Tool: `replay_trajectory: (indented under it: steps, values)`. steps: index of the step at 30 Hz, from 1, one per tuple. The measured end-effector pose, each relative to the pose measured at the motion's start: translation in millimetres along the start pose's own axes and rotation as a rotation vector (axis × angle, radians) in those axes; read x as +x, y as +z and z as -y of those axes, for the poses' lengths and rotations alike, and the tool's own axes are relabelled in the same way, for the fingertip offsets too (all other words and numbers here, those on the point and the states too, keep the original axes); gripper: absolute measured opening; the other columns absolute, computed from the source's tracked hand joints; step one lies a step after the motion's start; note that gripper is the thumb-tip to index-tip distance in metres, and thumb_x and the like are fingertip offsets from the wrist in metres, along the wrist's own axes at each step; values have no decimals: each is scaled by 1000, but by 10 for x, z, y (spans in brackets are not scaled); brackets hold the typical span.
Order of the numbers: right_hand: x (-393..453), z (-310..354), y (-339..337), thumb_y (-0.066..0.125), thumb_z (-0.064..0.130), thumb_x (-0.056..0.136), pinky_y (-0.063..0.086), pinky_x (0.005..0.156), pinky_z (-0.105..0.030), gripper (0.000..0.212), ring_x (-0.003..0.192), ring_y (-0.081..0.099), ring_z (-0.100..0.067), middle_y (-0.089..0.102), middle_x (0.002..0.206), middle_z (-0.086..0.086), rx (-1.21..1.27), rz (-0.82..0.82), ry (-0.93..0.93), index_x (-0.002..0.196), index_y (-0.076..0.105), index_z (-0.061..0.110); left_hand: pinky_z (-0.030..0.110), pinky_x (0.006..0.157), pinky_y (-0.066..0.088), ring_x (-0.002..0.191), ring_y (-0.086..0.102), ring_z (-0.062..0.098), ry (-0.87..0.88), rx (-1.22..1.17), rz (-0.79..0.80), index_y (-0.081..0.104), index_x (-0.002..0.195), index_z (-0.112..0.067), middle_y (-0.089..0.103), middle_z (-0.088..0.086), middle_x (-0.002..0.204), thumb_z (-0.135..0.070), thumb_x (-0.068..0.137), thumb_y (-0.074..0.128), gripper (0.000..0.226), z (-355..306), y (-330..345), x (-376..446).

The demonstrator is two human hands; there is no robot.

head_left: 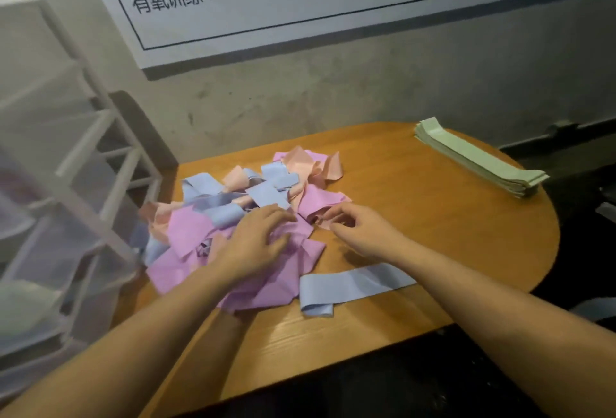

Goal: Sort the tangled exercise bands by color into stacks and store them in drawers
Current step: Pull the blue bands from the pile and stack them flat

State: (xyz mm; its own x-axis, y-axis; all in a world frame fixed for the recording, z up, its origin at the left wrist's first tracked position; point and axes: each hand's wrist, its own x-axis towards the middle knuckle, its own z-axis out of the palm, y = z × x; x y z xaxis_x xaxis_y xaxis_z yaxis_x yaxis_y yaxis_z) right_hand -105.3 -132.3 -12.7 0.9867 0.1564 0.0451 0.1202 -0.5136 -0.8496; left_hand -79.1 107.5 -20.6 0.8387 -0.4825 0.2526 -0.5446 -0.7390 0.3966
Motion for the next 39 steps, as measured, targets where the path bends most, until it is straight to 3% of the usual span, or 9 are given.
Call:
replay_trajectory:
  steps: [6,11,14,19,21,24,28,34,39]
  values:
    - [217,16,160,59,11,91,49,83,-21,22,93,62,-3,67,98,13,-113,-15,-79,105,70,24,35,100,44,113,54,9,-16,-83,-69,67,113,-25,62,-10,118,-40,96,55,25,-30,234,-77]
    - [409,-76,45,59,15,93,55,90,-35,20,99,64,-12,68,106,4,-137,-27,-62,108,66,27,41,95,47,107,57,12,18,-165,-78,69,107,-24,65,-8,112,-47,92,54,31,-208,413,172]
    - [359,-178,-13,62,19,93,55,85,-31,14,94,64,-4,70,100,11,-159,64,-90,104,69,26,41,99,45,110,56,9,130,-245,19,72,97,-28,65,-9,113,-55,85,64,31,-248,462,171]
    - [91,-508,-35,64,16,92,46,77,-19,15,88,61,2,69,94,15,-176,112,-138,102,73,22,41,118,10,137,27,5,185,-20,335,61,84,-37,51,-20,134,-76,72,67,42,-258,426,95]
    - [-33,-600,-55,67,30,89,44,77,-19,12,88,59,-1,67,89,17,-243,110,-200,98,74,27,42,116,3,136,21,5,228,107,404,55,87,-40,46,-20,135,-77,73,67,42,-254,416,77]
    - [-229,-663,-107,63,54,82,40,76,-16,30,84,56,3,61,79,26,-297,74,-308,95,73,29,42,114,8,127,22,1,251,107,405,54,86,-41,48,-19,127,-75,75,66,38,-264,397,62]
    - [-363,-760,-128,69,64,76,43,80,-27,38,85,56,5,60,84,28,-323,55,-335,100,71,36,36,109,18,112,46,3,236,22,271,58,83,-39,63,-16,100,-75,76,56,37,-350,381,69]
    - [-428,-771,-149,74,26,90,44,72,-20,10,79,60,-5,65,82,8,-105,32,-297,83,73,19,28,79,48,82,60,6,32,-285,198,66,85,-26,67,-11,83,-54,82,67,29,-527,284,64]
    - [-531,-638,-283,65,19,97,42,66,-21,18,70,53,-3,62,74,11,191,8,-104,82,70,11,26,67,43,69,54,9,-90,-549,138,68,95,-21,62,-4,75,-32,89,73,13,-678,244,62]
